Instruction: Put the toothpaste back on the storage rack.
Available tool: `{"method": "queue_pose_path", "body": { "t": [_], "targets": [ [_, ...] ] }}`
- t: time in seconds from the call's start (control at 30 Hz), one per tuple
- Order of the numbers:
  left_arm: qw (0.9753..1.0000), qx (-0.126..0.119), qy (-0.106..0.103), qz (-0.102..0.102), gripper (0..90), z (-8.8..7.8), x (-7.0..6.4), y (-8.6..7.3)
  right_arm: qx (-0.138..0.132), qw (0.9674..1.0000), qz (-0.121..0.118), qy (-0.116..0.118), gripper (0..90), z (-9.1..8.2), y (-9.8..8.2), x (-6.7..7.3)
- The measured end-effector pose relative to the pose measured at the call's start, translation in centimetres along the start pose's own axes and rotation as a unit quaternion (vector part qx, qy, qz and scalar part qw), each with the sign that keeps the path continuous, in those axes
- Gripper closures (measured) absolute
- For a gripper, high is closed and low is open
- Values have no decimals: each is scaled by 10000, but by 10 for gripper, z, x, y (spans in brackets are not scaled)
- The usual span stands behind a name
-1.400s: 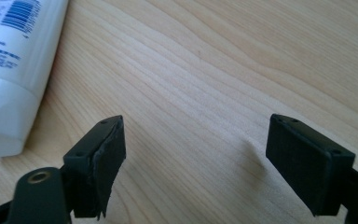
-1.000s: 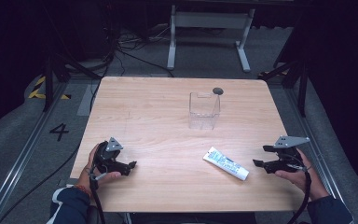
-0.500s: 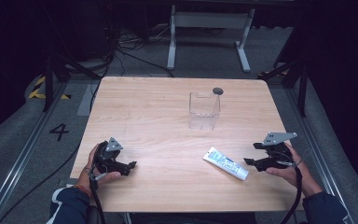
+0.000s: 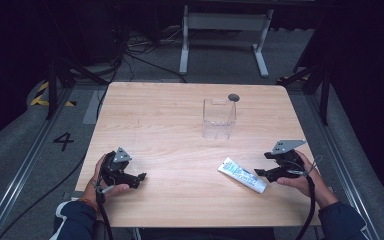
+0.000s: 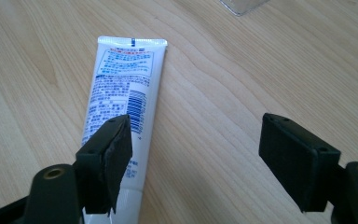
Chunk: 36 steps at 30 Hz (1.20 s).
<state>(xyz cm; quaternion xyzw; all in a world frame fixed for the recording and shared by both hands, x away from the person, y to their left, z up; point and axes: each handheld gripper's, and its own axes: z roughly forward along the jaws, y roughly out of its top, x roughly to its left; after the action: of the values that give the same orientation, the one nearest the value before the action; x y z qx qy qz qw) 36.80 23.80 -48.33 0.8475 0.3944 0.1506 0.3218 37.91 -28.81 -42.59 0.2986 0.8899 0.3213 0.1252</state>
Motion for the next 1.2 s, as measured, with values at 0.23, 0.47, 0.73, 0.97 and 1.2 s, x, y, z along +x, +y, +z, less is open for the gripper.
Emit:
{"method": "queue_pose_path", "body": {
  "t": [0.23, 0.47, 0.73, 0.97, 1.2],
  "targets": [
    [10000, 8, 5, 2, 3, 0, 0, 0, 93, 9999, -117, 65, 265, 9, 10, 7],
    [10000, -6, -7, -32, 3, 0, 0, 0, 216, 9992, -279, 170, 267, 21, 22, 18],
    [10000, -2, -18, -30, 3, 0, 0, -1, 474, 9975, -455, 253, 265, 39, 30, 27],
    [10000, -1, -18, -29, 3, 0, 0, -1, 584, 9966, -383, 433, 259, 47, 32, 28],
    [10000, -1, -18, -30, 3, 0, 0, -1, 975, 9934, -472, 389, 287, 61, 35, 36]
  ]
}}
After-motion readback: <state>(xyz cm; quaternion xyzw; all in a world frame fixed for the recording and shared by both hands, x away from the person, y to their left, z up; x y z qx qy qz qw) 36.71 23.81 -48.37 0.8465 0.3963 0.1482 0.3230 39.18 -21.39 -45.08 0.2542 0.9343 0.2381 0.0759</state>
